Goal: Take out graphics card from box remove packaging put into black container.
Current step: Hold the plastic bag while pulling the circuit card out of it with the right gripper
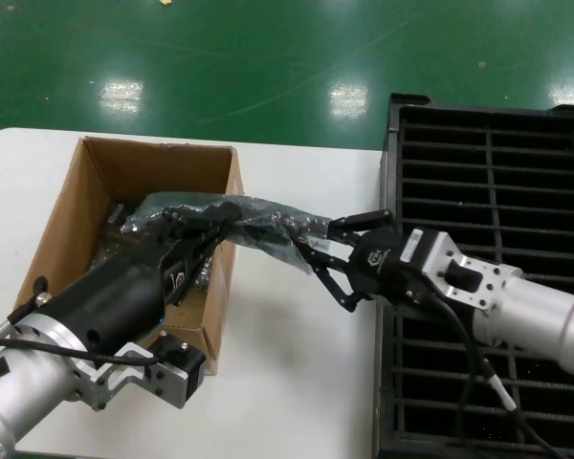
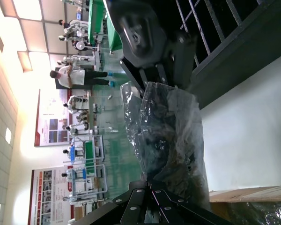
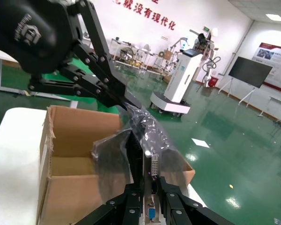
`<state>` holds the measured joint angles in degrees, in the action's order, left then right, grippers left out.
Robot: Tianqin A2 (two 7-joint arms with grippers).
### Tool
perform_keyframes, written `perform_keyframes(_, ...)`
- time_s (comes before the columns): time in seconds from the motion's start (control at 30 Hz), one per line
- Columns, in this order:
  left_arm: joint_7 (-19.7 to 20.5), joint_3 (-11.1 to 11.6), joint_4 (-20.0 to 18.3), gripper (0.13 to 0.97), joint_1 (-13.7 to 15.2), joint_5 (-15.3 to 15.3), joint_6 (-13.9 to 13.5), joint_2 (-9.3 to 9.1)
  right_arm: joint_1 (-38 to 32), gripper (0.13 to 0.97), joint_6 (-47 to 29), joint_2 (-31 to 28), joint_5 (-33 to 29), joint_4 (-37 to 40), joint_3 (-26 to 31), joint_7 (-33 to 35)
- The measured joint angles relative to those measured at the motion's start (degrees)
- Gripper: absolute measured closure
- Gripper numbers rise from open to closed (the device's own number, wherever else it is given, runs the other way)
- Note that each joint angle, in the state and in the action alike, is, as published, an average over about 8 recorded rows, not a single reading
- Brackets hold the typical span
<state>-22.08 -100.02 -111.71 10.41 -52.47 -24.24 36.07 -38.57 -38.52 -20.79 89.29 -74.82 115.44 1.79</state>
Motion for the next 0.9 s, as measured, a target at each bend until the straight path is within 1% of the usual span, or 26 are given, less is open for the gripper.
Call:
perform_keyframes(0.3, 0.0, 0.0, 0.0, 0.958, 0.0, 0.0, 0.0, 0.0, 2.7, 0.907, -1.1, -4.6, 0.8, -6.3, -1.4, -1.6)
perform_keyframes(0.47, 0.0, 0.0, 0.0, 0.958, 0.0, 0.0, 0.0, 0.0, 5.0, 0.907, -1.7, -8.3, 1.5, -10.5, -2.8, -2.3)
perform_keyframes(0.67, 0.0, 0.0, 0.0, 0.958, 0.0, 0.0, 0.0, 0.0, 9.2, 0.907, -1.9, -14.5, 3.0, -17.4, -6.3, -3.7)
perform_keyframes(0.9, 0.0, 0.0, 0.0, 0.958, 0.0, 0.0, 0.0, 0.0, 16.3, 0.907, 0.1, -22.6, 4.2, -26.1, -12.4, -7.6)
